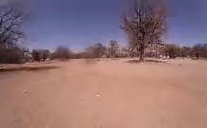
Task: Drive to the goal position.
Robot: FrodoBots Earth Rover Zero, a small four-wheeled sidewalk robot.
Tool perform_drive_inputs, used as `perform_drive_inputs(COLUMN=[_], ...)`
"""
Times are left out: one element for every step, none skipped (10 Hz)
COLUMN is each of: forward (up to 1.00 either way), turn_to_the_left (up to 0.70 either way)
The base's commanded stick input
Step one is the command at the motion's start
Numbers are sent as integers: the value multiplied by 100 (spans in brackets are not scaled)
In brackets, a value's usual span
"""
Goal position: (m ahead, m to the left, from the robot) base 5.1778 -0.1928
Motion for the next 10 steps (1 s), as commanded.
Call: perform_drive_inputs(forward=[100,100,100,100,100,100,100,100,100,100], turn_to_the_left=[0,0,0,0,0,0,0,0,0,0])
